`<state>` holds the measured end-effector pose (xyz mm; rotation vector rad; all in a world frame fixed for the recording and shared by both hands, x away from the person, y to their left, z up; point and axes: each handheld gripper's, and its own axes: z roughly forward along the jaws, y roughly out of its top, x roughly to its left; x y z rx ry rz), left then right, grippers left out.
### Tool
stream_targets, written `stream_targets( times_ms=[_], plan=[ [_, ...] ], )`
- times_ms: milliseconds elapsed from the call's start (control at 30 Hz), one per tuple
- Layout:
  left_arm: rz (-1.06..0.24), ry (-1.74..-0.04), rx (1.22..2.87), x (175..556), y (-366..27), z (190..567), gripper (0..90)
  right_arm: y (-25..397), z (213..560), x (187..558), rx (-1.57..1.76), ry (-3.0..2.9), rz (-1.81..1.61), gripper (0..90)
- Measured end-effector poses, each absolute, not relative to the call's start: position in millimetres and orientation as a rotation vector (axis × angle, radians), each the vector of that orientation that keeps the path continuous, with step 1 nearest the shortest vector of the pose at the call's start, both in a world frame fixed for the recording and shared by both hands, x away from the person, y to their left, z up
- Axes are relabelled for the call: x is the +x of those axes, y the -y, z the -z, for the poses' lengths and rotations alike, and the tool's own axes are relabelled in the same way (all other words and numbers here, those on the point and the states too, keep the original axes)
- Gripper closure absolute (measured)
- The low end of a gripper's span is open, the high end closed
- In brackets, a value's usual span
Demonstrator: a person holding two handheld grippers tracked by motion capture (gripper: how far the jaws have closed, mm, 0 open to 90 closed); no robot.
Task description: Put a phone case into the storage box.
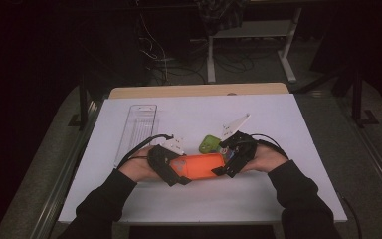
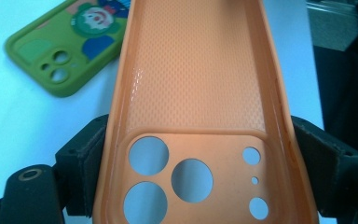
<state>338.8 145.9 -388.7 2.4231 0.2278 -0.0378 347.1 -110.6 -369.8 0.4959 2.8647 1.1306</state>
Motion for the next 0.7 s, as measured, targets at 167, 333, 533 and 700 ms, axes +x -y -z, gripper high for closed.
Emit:
stream_targets(
  times_ms=[167,333,533,700],
  plan=[
    [0.003,-0.287,2.416,339.5,-148.7,388.0,15.9,122.1,371.4,343.9,0.599,-2.800,-1.139,0.0],
    [-0.018,-0.367,2.394,339.2,-151.2,386.2,15.9,133.4,371.4,341.5,0.743,-2.736,-1.125,0.0],
    [-0.083,-0.447,2.377,341.2,-153.2,383.9,15.9,139.2,376.3,335.2,0.853,-2.655,-1.078,4.7],
    [-0.106,-0.516,2.361,343.2,-155.8,382.0,15.9,138.0,381.9,330.3,0.896,-2.618,-1.065,1.0]
  ],
)
